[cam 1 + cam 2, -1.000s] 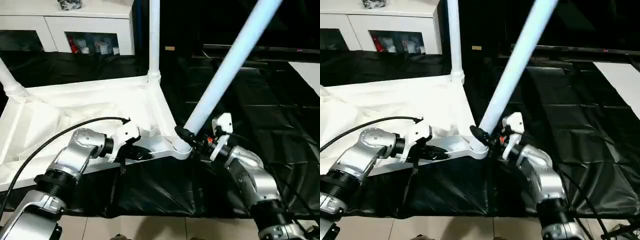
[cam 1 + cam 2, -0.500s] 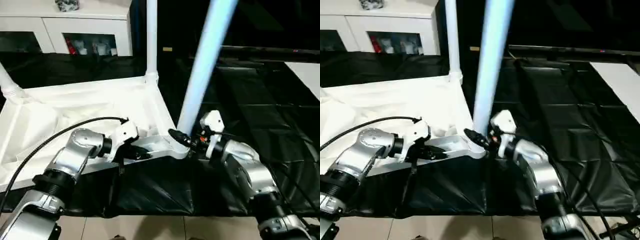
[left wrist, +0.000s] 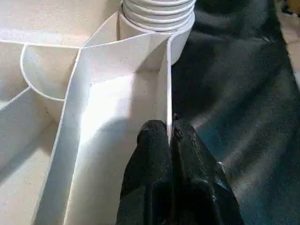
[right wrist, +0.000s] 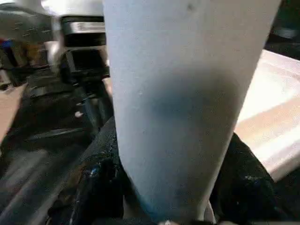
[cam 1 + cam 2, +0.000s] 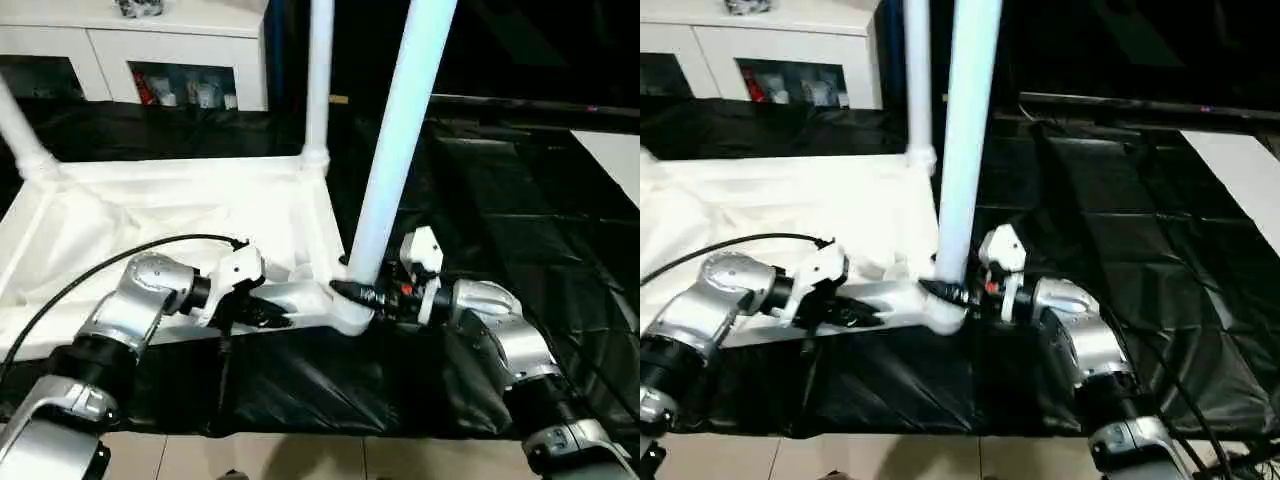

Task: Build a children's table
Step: Insert table leg to table base

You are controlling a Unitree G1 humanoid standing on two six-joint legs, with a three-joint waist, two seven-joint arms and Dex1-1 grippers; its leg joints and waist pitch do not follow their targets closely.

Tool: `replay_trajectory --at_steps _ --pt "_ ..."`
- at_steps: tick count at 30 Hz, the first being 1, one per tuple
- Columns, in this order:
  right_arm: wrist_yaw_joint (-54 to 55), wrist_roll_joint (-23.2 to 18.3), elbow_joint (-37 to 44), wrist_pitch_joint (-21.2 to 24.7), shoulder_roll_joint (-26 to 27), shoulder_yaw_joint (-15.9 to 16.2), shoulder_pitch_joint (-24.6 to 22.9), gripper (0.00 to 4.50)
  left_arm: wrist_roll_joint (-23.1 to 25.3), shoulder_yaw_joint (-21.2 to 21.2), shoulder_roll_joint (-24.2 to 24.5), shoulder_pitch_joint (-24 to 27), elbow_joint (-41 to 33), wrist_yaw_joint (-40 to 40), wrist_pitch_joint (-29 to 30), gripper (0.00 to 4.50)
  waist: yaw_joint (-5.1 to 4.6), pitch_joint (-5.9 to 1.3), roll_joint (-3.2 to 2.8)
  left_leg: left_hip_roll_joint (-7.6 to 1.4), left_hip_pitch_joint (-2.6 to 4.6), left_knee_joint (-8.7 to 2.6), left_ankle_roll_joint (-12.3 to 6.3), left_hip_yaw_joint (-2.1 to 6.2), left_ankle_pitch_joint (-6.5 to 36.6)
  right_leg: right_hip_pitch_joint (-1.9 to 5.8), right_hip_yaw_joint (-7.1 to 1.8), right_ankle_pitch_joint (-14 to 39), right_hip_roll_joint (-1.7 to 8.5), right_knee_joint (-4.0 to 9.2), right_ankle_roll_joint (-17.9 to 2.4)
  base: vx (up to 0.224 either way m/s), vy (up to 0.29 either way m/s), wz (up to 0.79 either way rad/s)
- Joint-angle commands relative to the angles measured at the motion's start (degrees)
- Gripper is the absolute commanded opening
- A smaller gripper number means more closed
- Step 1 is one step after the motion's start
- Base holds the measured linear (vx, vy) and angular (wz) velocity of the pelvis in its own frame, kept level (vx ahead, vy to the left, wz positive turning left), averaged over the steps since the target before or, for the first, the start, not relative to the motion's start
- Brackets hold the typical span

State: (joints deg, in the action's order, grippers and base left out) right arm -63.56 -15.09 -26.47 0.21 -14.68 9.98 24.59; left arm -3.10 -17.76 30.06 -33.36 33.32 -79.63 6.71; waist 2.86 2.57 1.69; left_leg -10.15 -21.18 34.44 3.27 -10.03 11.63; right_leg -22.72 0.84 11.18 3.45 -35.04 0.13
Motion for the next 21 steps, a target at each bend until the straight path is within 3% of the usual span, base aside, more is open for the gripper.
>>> replay_trajectory --at_steps 1,5,11,14,16,21 --pt "-3.55 2.25 -2.03 1.31 -0.44 4.52 -2.49 1.89 -0.88 -0.61 -0.08 -2.37 -0.28 -2.16 -1.19 0.00 0.03 -3.05 -0.56 -3.03 1.15 -4.83 -1.59 0.59 11.26 2.05 -1.86 7.08 4.19 3.56 -15.61 0.000 0.000 0.00" --pt "-4.66 3.12 -3.58 -0.21 0.11 4.76 -2.18 1.89 0.14 -0.63 -0.01 -4.11 1.70 -2.52 -1.79 0.00 0.36 -2.97 -0.17 -3.09 1.14 -4.87 -1.29 0.59 11.71 1.99 -1.91 8.81 4.43 3.67 -15.46 0.000 0.000 0.00" --pt "2.28 2.26 -8.18 -1.02 3.21 0.89 0.28 1.89 -0.33 0.95 -1.46 -4.19 2.27 -0.30 -0.67 0.00 0.27 -2.68 -0.08 -3.19 1.28 -5.25 0.39 0.79 15.05 1.62 -2.04 14.53 4.70 4.14 -14.64 0.000 0.000 0.00" --pt "9.47 2.85 -12.13 -2.88 5.28 -1.88 2.43 1.89 0.47 1.51 -2.92 -4.13 2.08 4.79 0.03 0.00 -0.13 -2.58 0.03 -3.15 1.08 -5.51 2.07 1.12 16.72 1.57 -1.93 18.51 4.76 4.35 -13.36 0.000 0.000 0.00" --pt "17.13 4.16 -16.01 -4.31 7.17 -3.42 4.58 1.89 2.11 2.33 -5.65 -4.49 1.69 12.62 1.93 0.00 -0.40 -2.45 0.12 -3.13 1.37 -5.53 2.77 1.16 18.13 1.20 -1.90 20.59 4.64 4.65 -12.54 0.000 0.000 0.00" --pt "24.50 6.10 -20.31 -5.39 9.33 -4.11 6.89 1.89 4.60 3.28 -9.94 -5.07 0.29 23.67 5.89 0.00 -0.63 -2.60 0.17 -3.10 1.31 -5.38 2.27 1.03 17.33 1.17 -2.01 18.49 4.54 4.68 -12.56 0.000 0.000 0.00"
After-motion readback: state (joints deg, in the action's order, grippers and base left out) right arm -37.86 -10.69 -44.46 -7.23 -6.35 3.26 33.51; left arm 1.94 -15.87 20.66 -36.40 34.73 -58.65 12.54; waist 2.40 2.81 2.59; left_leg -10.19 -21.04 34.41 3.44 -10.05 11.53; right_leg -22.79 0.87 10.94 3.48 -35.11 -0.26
